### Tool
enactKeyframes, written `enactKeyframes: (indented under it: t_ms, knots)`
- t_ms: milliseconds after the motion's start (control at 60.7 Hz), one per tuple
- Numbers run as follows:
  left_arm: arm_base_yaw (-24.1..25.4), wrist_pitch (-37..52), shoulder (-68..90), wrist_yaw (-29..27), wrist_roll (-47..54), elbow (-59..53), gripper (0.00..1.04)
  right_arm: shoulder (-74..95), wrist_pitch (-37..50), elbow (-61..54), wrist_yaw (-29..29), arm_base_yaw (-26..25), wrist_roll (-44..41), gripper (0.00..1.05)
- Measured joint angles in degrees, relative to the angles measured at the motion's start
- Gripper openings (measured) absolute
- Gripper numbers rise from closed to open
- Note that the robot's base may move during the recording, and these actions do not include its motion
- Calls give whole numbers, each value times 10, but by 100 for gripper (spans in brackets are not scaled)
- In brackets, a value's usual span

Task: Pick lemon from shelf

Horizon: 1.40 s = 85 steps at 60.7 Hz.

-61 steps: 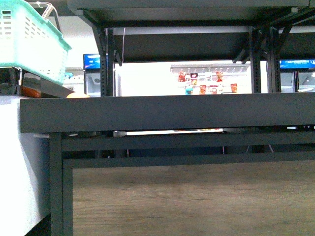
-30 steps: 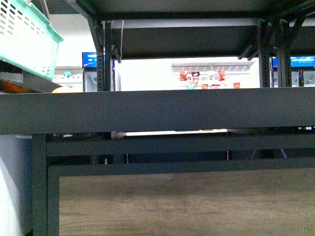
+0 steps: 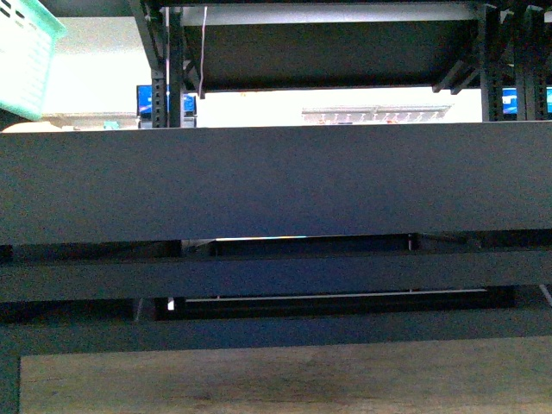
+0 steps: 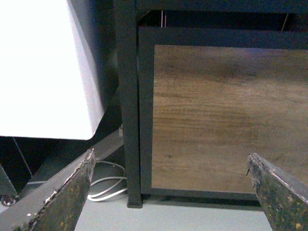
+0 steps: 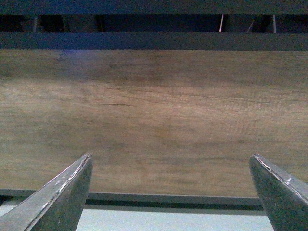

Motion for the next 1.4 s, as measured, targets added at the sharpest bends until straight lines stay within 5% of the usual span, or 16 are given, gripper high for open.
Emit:
enactKeyframes:
  t_ms: [1400]
  knots:
    - [0, 0, 0, 0, 0, 0, 97, 0, 0, 0, 0, 0, 0, 97]
